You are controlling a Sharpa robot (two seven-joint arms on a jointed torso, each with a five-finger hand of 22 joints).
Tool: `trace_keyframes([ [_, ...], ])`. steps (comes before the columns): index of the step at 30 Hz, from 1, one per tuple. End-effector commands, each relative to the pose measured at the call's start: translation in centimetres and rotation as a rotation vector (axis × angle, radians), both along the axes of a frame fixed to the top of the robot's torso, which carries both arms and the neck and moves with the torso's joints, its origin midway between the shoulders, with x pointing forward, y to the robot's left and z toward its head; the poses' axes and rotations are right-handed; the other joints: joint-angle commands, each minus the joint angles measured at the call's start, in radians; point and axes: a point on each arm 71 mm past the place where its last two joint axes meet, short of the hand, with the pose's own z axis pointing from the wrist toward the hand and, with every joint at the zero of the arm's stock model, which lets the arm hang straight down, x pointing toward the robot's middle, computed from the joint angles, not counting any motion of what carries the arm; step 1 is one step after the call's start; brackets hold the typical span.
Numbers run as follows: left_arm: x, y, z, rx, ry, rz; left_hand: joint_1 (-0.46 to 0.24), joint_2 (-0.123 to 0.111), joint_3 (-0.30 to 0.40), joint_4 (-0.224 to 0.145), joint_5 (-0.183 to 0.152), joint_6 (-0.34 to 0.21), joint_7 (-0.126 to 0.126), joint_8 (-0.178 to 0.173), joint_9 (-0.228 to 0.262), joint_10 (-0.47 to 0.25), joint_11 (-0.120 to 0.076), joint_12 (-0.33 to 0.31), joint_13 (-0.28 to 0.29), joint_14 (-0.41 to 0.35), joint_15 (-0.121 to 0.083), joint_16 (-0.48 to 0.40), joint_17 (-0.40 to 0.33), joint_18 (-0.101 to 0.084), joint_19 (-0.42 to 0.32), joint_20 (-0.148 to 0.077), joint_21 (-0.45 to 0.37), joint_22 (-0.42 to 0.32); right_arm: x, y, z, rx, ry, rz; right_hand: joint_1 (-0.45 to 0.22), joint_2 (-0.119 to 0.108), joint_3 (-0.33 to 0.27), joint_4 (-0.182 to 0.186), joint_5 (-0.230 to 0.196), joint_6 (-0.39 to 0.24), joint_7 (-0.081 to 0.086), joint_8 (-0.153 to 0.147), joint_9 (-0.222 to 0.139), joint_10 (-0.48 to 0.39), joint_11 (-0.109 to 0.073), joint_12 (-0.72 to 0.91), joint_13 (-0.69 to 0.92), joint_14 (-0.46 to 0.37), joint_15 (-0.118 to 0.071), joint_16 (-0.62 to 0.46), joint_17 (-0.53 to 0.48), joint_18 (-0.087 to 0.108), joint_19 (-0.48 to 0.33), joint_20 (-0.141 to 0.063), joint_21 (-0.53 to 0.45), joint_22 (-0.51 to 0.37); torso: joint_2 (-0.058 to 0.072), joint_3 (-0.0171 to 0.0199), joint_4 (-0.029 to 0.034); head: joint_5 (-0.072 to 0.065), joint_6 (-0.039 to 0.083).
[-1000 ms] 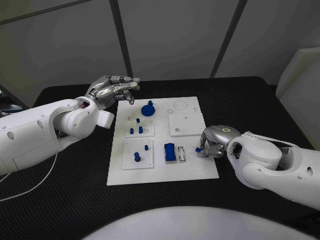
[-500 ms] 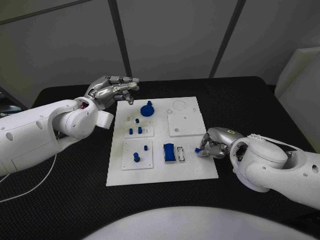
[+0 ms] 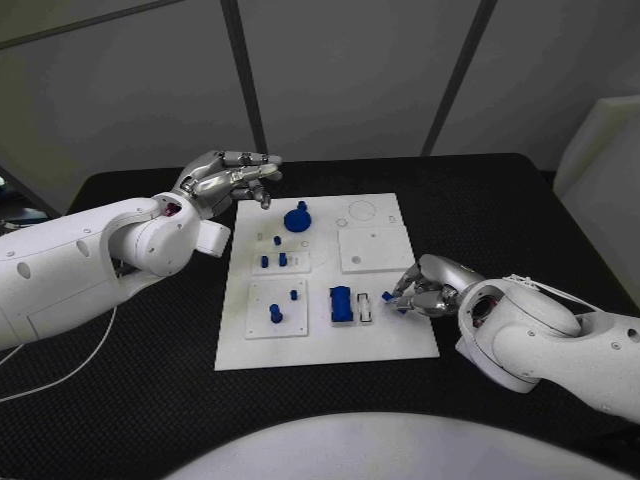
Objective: Assemble the parts on the task board
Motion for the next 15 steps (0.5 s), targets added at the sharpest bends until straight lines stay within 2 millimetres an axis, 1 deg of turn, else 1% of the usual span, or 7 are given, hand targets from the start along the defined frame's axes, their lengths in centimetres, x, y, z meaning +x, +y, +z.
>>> trace_keyframes([
  [1,0.0,-0.1,0.2,-0.009,-0.002,-0.009,-0.003,0.003,-0.005,-0.003,-0.003,-0.004,0.000,-0.005,-0.001,-0.007,-0.001,0.006,0.001,-0.007,0.002,0.005,-0.001,0.012,-0.003,0.003,-0.006,-0.002,0.1,0.4,0.2,0.082,0.008,-0.040,-0.018,-0.003,0.008,0.003,0.005,0.008,0.002,-0.005,0.000,0.010,-0.003,-0.002,0.007,0.057,0.004,-0.001,0.012,-0.016,0.029,0.002,0.004,0.153,0.000,0.0005,-0.0011,0.003,-0.001],
  [3,0.0,-0.1,0.2,-0.009,-0.002,-0.009,-0.003,0.003,-0.005,-0.003,-0.003,-0.004,0.000,-0.005,-0.001,-0.007,-0.001,0.006,0.001,-0.007,0.002,0.005,-0.001,0.012,-0.003,0.003,-0.006,-0.002,0.1,0.6,0.1,0.088,0.015,-0.040,-0.025,-0.007,0.010,0.005,0.013,0.011,0.001,-0.005,0.000,0.011,-0.004,-0.002,0.008,0.057,0.003,-0.001,0.012,-0.016,0.029,0.002,0.004,0.153,0.000,0.0005,-0.0020,0.004,-0.002],
  [6,0.0,-0.2,0.2,-0.010,-0.002,-0.010,-0.003,0.003,-0.005,-0.003,-0.003,-0.004,0.000,-0.005,-0.001,-0.007,-0.001,0.006,0.001,-0.007,0.002,0.005,-0.001,0.012,-0.003,0.003,-0.006,-0.002,0.2,0.9,-0.1,0.092,0.028,-0.039,-0.038,-0.017,0.015,0.008,0.040,0.015,0.000,-0.007,-0.001,0.011,-0.004,-0.002,0.007,0.057,0.002,-0.001,0.011,-0.016,0.029,0.001,0.004,0.153,0.000,0.0001,-0.0016,0.004,-0.002],
  [11,0.0,-0.2,0.2,-0.010,-0.002,-0.011,-0.001,0.003,-0.004,-0.004,-0.003,-0.004,0.001,-0.005,-0.001,-0.007,0.000,0.007,0.001,-0.007,0.002,0.005,-0.002,0.012,-0.003,0.003,-0.007,-0.002,0.3,1.6,-0.3,0.097,0.052,-0.028,-0.049,-0.021,0.016,0.013,0.046,0.019,0.000,-0.008,-0.001,0.011,-0.004,-0.002,0.007,0.057,0.002,-0.001,0.012,-0.016,0.029,0.001,0.004,0.153,0.000,-0.0005,-0.0012,0.005,-0.003],
  [12,0.0,-0.2,0.2,-0.010,-0.002,-0.011,-0.001,0.003,-0.004,-0.004,-0.003,-0.004,0.001,-0.005,-0.001,-0.007,0.000,0.007,0.001,-0.007,0.002,0.005,-0.002,0.012,-0.003,0.003,-0.007,-0.002,0.3,1.7,-0.4,0.098,0.055,-0.026,-0.050,-0.021,0.016,0.013,0.047,0.019,0.000,-0.007,-0.001,0.011,-0.004,-0.002,0.007,0.057,0.002,-0.001,0.012,-0.016,0.029,0.001,0.004,0.153,0.000,0.0001,-0.0018,0.006,-0.003],
  [15,0.0,-0.2,0.2,-0.010,-0.002,-0.011,-0.001,0.003,-0.004,-0.004,-0.003,-0.004,0.001,-0.005,-0.001,-0.007,0.000,0.007,0.001,-0.007,0.002,0.005,-0.002,0.012,-0.003,0.003,-0.007,-0.002,0.4,2.2,-0.5,0.101,0.067,-0.016,-0.068,-0.028,0.014,0.024,0.057,0.025,-0.002,-0.007,-0.001,0.012,-0.005,-0.002,0.007,0.057,0.002,-0.001,0.012,-0.016,0.029,0.000,0.004,0.154,0.001,0.0002,-0.0016,0.006,-0.003],
])
